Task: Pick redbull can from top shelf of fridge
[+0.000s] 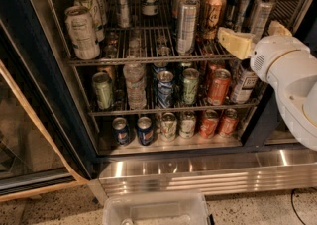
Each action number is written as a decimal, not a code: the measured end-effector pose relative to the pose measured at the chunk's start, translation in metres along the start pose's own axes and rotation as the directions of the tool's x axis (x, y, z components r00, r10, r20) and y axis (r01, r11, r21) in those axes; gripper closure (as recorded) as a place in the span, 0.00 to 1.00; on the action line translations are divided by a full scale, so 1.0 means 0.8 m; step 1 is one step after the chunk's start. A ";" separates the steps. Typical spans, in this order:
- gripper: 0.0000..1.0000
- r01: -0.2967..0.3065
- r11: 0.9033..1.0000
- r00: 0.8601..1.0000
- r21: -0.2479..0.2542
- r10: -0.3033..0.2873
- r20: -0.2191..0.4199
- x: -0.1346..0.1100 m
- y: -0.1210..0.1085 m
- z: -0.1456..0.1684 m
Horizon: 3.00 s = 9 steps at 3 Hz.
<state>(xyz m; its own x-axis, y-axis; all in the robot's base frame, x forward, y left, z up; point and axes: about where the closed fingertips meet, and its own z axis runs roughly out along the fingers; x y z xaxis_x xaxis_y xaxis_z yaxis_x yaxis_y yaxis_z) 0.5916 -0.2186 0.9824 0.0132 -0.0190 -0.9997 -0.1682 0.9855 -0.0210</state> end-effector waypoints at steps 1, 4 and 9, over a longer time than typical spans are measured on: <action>0.21 -0.001 1.000 1.000 0.000 0.001 0.002 -0.001 -0.001 0.006; 0.21 0.016 1.000 1.000 0.022 -0.017 0.015 -0.005 -0.012 0.019; 0.21 0.084 0.993 0.996 0.080 -0.086 0.016 0.009 -0.034 0.046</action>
Offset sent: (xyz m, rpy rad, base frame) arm -0.0274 -0.0042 0.0001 0.0676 0.0312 -0.0195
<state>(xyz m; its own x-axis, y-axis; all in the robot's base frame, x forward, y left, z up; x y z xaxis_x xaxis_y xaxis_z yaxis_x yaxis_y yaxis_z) 0.6325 -0.2390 0.9761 0.0437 -0.1009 -0.9939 -0.0868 0.9907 -0.1044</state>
